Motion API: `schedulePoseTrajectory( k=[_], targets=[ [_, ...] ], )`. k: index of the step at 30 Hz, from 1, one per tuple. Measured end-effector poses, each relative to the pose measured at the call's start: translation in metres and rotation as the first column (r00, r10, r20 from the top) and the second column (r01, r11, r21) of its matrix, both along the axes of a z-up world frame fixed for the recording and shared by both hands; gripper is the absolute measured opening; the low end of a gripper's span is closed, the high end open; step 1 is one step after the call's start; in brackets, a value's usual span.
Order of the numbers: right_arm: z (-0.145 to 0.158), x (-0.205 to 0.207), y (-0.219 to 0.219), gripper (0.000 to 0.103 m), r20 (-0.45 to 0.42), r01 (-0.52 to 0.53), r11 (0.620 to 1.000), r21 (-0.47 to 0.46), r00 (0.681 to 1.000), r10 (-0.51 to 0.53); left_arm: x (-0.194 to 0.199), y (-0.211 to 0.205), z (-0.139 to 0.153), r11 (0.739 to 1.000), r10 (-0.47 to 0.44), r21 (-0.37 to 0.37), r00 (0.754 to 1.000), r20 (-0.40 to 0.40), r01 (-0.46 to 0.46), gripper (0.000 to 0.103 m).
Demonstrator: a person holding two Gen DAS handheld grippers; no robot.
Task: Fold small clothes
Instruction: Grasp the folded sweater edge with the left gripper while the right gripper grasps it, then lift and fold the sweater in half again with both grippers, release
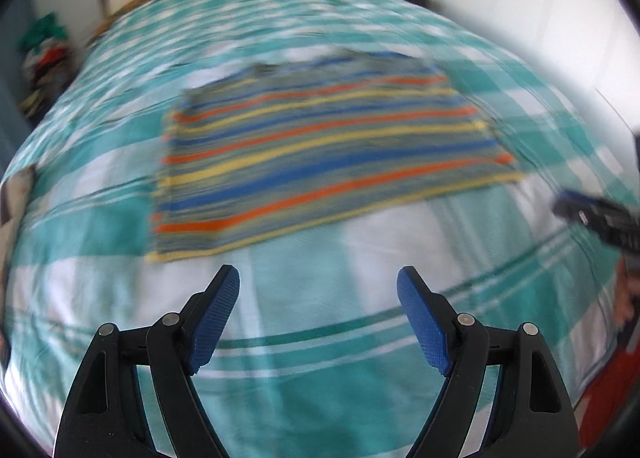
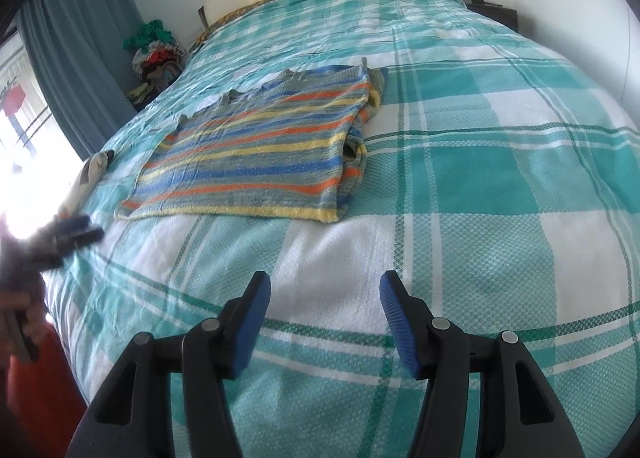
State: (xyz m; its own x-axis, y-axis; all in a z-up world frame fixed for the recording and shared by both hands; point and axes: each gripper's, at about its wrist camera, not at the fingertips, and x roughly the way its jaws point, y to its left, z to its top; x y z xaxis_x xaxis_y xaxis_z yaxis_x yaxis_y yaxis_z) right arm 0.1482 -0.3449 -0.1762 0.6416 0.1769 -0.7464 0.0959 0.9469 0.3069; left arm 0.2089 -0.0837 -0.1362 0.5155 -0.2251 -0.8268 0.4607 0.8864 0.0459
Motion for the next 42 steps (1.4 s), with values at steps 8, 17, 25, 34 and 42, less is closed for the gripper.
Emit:
schedulePoseTrajectory(
  k=[8, 17, 25, 34, 42],
  targets=[
    [0.017, 0.093, -0.064, 0.058, -0.024, -0.011, 0.995, 0.099, 1.000, 0.013, 0.009, -0.147, -0.014, 0.940, -0.341, -0.003, 0.939, 0.042, 0.341, 0.083],
    [-0.019, 0.228, -0.121, 0.060, -0.174, 0.065, 0.956, 0.284, 0.985, -0.016, 0.045, -0.193, -0.040, 0.939, -0.341, -0.042, 0.940, 0.009, 0.341, 0.035],
    [-0.027, 0.281, -0.100, 0.009, -0.183, 0.090, 0.941, 0.327, 0.983, -0.030, 0.051, -0.172, -0.024, 0.947, -0.278, -0.170, 0.960, -0.007, 0.273, 0.007],
    [0.070, 0.299, 0.005, 0.008, -0.002, -0.123, 0.962, 0.245, 0.992, 0.127, 0.055, -0.031, 0.032, 0.913, -0.029, -0.408, 1.000, -0.008, 0.023, 0.007],
    [0.055, 0.355, 0.156, 0.008, -0.019, -0.264, 0.930, 0.257, 0.960, 0.278, 0.081, 0.100, 0.008, 0.838, 0.247, -0.465, 0.958, -0.145, -0.286, 0.007]
  ],
)
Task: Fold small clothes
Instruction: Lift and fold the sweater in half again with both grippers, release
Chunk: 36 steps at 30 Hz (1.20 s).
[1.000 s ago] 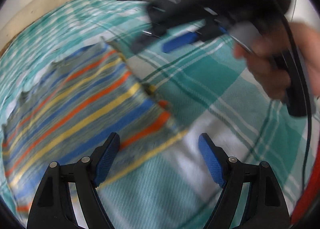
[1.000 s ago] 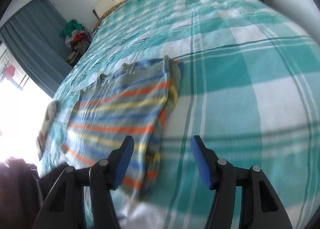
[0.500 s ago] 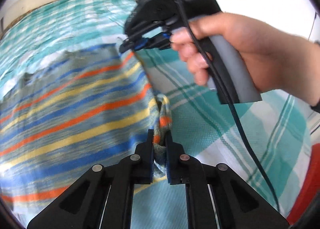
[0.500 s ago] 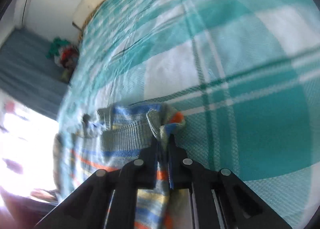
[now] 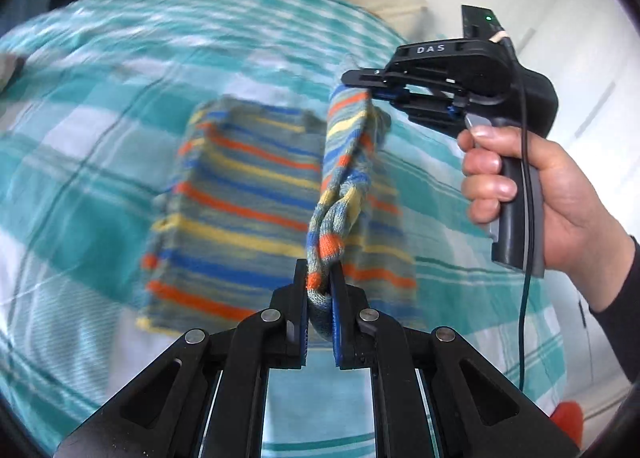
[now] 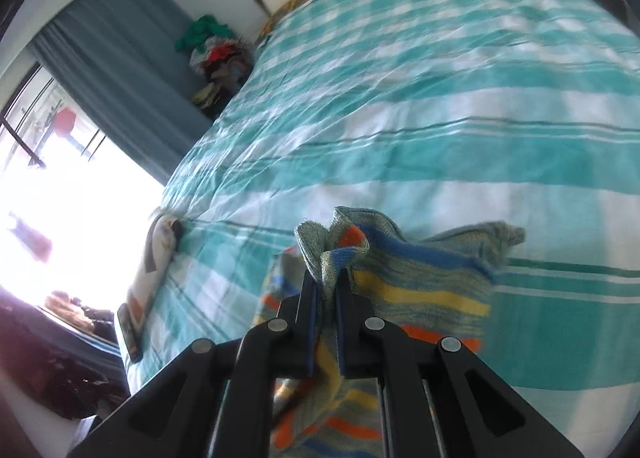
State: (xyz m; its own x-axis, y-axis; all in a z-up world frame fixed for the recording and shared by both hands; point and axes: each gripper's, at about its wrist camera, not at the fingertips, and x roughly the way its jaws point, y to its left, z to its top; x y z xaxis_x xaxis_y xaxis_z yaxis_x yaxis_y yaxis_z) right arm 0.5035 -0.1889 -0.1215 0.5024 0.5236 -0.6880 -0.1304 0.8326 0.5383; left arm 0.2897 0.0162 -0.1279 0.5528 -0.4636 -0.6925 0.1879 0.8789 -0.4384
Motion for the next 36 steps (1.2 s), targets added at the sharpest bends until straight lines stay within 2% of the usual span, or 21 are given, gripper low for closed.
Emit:
schedulePoseTrajectory(
  k=[4, 6, 7, 8, 10, 11, 13, 16, 19, 21, 22, 23, 24, 25, 27, 28, 30, 31, 34, 36],
  targets=[
    [-0.025, 0.018, 0.054, 0.008, -0.030, -0.060, 0.998, -0.037, 0.998, 0.059, 0.005, 0.032, -0.023, 0.998, 0.070, -0.002, 0.996, -0.059, -0.070, 0.007],
    [-0.041, 0.024, 0.068, 0.009, -0.056, -0.075, 0.997, -0.025, 0.996, 0.074, 0.016, 0.040, -0.037, 0.996, 0.085, 0.011, 0.991, -0.099, -0.084, 0.010],
    [-0.050, 0.026, 0.070, 0.017, -0.075, -0.076, 0.997, 0.023, 0.994, 0.078, 0.017, 0.044, -0.041, 0.995, 0.102, 0.035, 0.988, -0.118, -0.099, 0.017],
    [-0.059, 0.027, 0.067, 0.022, -0.093, -0.059, 0.993, 0.102, 0.993, 0.069, 0.019, 0.047, -0.043, 0.991, 0.126, 0.049, 0.984, -0.125, -0.121, 0.018],
    [-0.065, 0.020, 0.056, 0.035, -0.108, -0.010, 0.971, 0.239, 0.993, 0.037, 0.010, 0.060, -0.042, 0.989, 0.144, 0.004, 0.981, -0.132, -0.145, 0.024],
    [-0.062, 0.015, 0.048, 0.036, -0.098, 0.002, 0.964, 0.268, 0.995, 0.026, 0.005, 0.067, -0.039, 0.987, 0.160, 0.010, 0.978, -0.132, -0.160, 0.029],
    [-0.049, 0.000, 0.031, 0.036, -0.050, 0.003, 0.976, 0.219, 0.999, 0.009, 0.001, 0.079, -0.031, 0.985, 0.174, 0.018, 0.980, -0.101, -0.173, 0.031],
    [-0.025, -0.036, 0.007, 0.036, 0.044, -0.041, 0.999, -0.015, 0.998, 0.041, -0.003, 0.082, -0.014, 0.990, 0.144, 0.001, 0.989, -0.042, -0.144, 0.031],
    [-0.012, -0.084, -0.004, 0.035, 0.107, -0.112, 0.970, -0.217, 0.985, 0.137, 0.004, 0.064, -0.006, 0.998, 0.054, 0.007, 0.998, 0.018, -0.055, 0.030],
    [-0.011, -0.114, -0.003, 0.033, 0.119, -0.175, 0.954, -0.241, 0.971, 0.209, 0.012, 0.049, -0.009, 0.998, 0.007, 0.059, 0.999, 0.031, -0.009, 0.026],
    [-0.013, -0.128, 0.000, 0.030, 0.124, -0.210, 0.948, -0.240, 0.962, 0.245, 0.020, 0.042, -0.016, 0.995, -0.010, 0.095, 1.000, 0.023, 0.008, 0.018],
    [-0.020, -0.141, 0.007, 0.029, 0.122, -0.251, 0.939, -0.234, 0.951, 0.284, 0.027, 0.035, -0.024, 0.989, -0.013, 0.144, 1.000, -0.001, 0.013, 0.011],
    [-0.030, -0.147, 0.015, 0.029, 0.109, -0.278, 0.933, -0.226, 0.945, 0.308, 0.035, 0.031, -0.036, 0.977, 0.002, 0.212, 0.999, -0.042, 0.007, 0.009],
    [-0.048, -0.153, 0.023, 0.029, 0.063, -0.303, 0.924, -0.233, 0.944, 0.325, 0.042, 0.032, -0.048, 0.969, 0.015, 0.249, 0.997, -0.078, 0.005, 0.008],
    [-0.083, -0.160, 0.034, 0.027, -0.034, -0.325, 0.896, -0.303, 0.943, 0.330, 0.048, 0.042, -0.051, 0.974, 0.021, 0.225, 0.994, -0.108, 0.004, 0.008],
    [-0.084, -0.165, 0.037, 0.027, -0.005, -0.312, 0.892, -0.327, 0.944, 0.329, 0.049, 0.047, -0.045, 0.975, 0.027, 0.220, 0.994, -0.107, -0.002, 0.008],
    [-0.068, -0.168, 0.034, 0.027, 0.048, -0.289, 0.904, -0.315, 0.947, 0.319, 0.048, 0.052, -0.023, 0.977, 0.010, 0.213, 0.999, -0.040, -0.002, 0.018],
    [-0.058, -0.165, 0.029, 0.027, 0.080, -0.266, 0.917, -0.297, 0.950, 0.302, 0.051, 0.052, -0.016, 0.978, -0.004, 0.207, 1.000, -0.019, 0.008, 0.027],
    [-0.035, -0.143, 0.019, 0.027, 0.143, -0.194, 0.923, -0.332, 0.957, 0.252, 0.078, 0.042, -0.008, 0.982, -0.057, 0.177, 0.998, -0.023, 0.060, 0.029],
    [-0.032, -0.120, 0.013, 0.027, 0.143, -0.149, 0.925, -0.350, 0.967, 0.210, 0.098, 0.033, -0.014, 0.974, -0.061, 0.215, 0.997, -0.042, 0.069, 0.029]
  ],
)
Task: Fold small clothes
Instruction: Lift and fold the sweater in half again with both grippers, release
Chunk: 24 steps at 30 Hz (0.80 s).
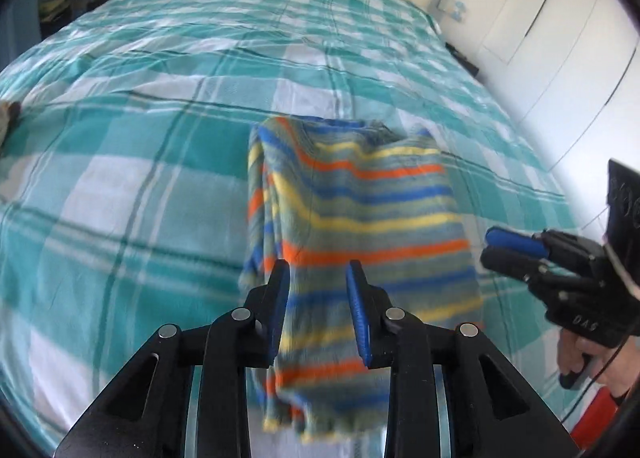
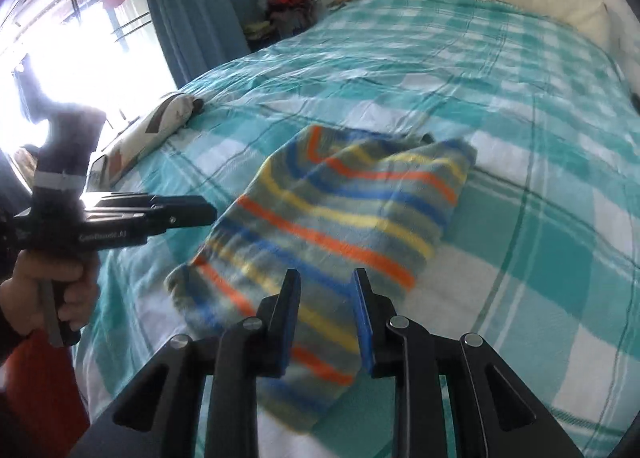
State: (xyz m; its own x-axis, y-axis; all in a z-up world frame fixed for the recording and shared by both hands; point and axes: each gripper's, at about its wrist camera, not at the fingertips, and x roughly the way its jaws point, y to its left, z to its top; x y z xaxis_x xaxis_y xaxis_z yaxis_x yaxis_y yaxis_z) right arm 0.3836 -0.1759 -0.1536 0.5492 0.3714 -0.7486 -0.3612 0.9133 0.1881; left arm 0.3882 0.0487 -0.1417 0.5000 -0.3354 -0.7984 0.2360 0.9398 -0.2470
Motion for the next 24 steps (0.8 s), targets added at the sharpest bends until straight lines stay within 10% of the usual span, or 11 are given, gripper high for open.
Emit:
schedulePoseTrajectory(
  k=[2, 6, 9, 11, 18, 19, 21, 24],
  targets=[
    [-0.013, 0.025, -0.003, 0.027, -0.050, 0.031, 0.999, 0.010, 0.998, -0.030, 0.022, -0.011, -0.019, 0.997, 0.021, 0.078, 0.999, -0.043, -0.018, 0.012],
    [-0.045, 0.044, 0.003, 0.027, -0.138, 0.032, 0.999, -0.027, 0.990, -0.035, 0.042, -0.003, -0.031, 0.997, 0.053, 0.062, 0.995, -0.083, -0.048, 0.012],
    [-0.028, 0.033, -0.012, 0.054, -0.121, 0.080, 0.994, 0.077, 0.990, -0.070, 0.030, 0.012, -0.010, 0.995, 0.085, 0.055, 0.996, -0.001, -0.084, 0.027],
    [-0.015, 0.019, -0.028, 0.074, -0.065, 0.138, 0.981, 0.136, 0.989, -0.130, 0.022, 0.027, -0.003, 0.995, 0.100, -0.002, 0.995, 0.029, -0.100, 0.071],
    [-0.061, 0.035, -0.043, 0.063, -0.242, 0.220, 0.931, 0.290, 0.958, -0.151, 0.034, 0.014, -0.047, 0.999, 0.041, -0.002, 0.997, -0.067, -0.041, 0.077],
    [-0.069, 0.039, -0.041, 0.055, -0.260, 0.236, 0.911, 0.339, 0.954, -0.150, 0.036, 0.011, -0.049, 0.999, 0.052, -0.005, 0.996, -0.069, -0.052, 0.073],
    [-0.073, 0.044, -0.029, 0.031, -0.261, 0.263, 0.912, 0.316, 0.948, -0.183, 0.042, 0.001, -0.049, 0.998, 0.047, -0.023, 0.991, -0.123, -0.051, 0.022],
    [-0.049, 0.038, -0.007, 0.023, -0.170, 0.253, 0.949, 0.190, 0.960, -0.222, 0.034, -0.014, -0.021, 0.998, 0.047, 0.051, 0.997, -0.069, -0.044, 0.018]
  ],
)
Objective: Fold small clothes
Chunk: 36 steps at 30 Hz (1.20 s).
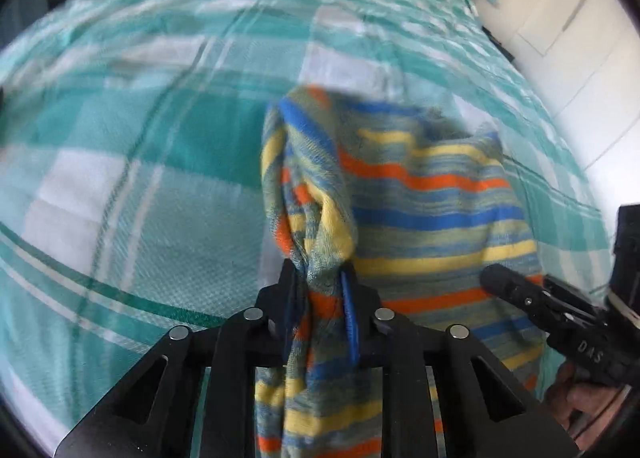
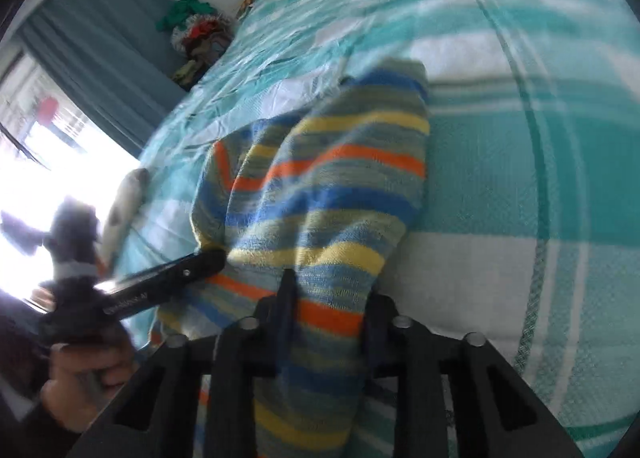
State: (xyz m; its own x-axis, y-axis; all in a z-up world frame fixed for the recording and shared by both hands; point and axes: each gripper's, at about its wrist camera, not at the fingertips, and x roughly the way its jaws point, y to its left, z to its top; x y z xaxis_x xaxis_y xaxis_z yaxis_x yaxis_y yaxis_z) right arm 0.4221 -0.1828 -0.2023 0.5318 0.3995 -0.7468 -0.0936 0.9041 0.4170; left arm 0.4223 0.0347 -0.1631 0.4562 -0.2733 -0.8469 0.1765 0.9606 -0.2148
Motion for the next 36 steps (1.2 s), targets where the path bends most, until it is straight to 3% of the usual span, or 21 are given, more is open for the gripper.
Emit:
schedulePoseTrajectory(
  k=[6, 9, 11, 13, 15, 17, 20, 22, 26, 31, 36],
  targets=[
    [0.081, -0.029, 0.022, 0.021, 0.191, -0.055, 0.995, -0.085, 0.979, 0.071, -0.030, 0.000, 0.076, 0.998, -0.063, -0.012, 0.983, 0.175, 0.066, 0.018],
    [0.086, -0.024, 0.019, 0.024, 0.175, -0.035, 0.996, -0.087, 0.983, 0.050, -0.023, -0.003, 0.079, 0.998, -0.066, 0.027, 0.983, 0.169, 0.062, 0.031],
    [0.072, -0.022, 0.010, 0.049, 0.101, 0.006, 0.991, -0.132, 0.995, 0.008, -0.027, -0.002, 0.064, 0.993, -0.046, 0.118, 0.989, 0.137, 0.030, 0.061],
    [0.064, -0.037, 0.002, 0.058, 0.072, 0.037, 0.978, -0.204, 0.997, -0.022, -0.049, 0.004, 0.054, 0.980, -0.027, 0.200, 0.990, 0.139, -0.002, 0.064],
    [0.061, -0.066, -0.003, 0.065, 0.050, 0.031, 0.969, -0.245, 0.999, -0.020, -0.081, 0.007, 0.051, 0.974, -0.035, 0.227, 0.988, 0.151, 0.000, 0.074],
    [0.060, -0.101, -0.004, 0.079, 0.028, 0.038, 0.955, -0.293, 0.999, -0.031, -0.115, 0.007, 0.053, 0.965, -0.030, 0.262, 0.984, 0.176, -0.018, 0.086],
    [0.069, -0.155, -0.002, 0.083, 0.021, 0.046, 0.947, -0.317, 0.999, -0.042, -0.166, -0.005, 0.062, 0.946, -0.025, 0.320, 0.976, 0.216, -0.047, 0.096],
    [0.080, -0.189, 0.000, 0.090, 0.031, 0.074, 0.944, -0.322, 0.997, -0.068, -0.198, -0.013, 0.070, 0.931, 0.006, 0.354, 0.972, 0.234, -0.091, 0.097],
    [0.107, -0.250, 0.004, 0.096, 0.076, 0.124, 0.941, -0.315, 0.992, -0.105, -0.244, -0.010, 0.085, 0.963, 0.062, 0.250, 0.984, 0.169, -0.104, 0.097],
    [0.124, -0.292, 0.019, 0.098, 0.073, 0.099, 0.934, -0.343, 0.994, -0.078, -0.295, -0.012, 0.105, 0.924, 0.108, 0.339, 0.971, 0.214, -0.177, 0.097],
    [0.140, -0.326, 0.032, 0.098, 0.073, 0.057, 0.927, -0.370, 0.997, -0.032, -0.329, -0.013, 0.118, 0.941, 0.087, 0.314, 0.987, 0.132, -0.124, 0.097]
  ],
)
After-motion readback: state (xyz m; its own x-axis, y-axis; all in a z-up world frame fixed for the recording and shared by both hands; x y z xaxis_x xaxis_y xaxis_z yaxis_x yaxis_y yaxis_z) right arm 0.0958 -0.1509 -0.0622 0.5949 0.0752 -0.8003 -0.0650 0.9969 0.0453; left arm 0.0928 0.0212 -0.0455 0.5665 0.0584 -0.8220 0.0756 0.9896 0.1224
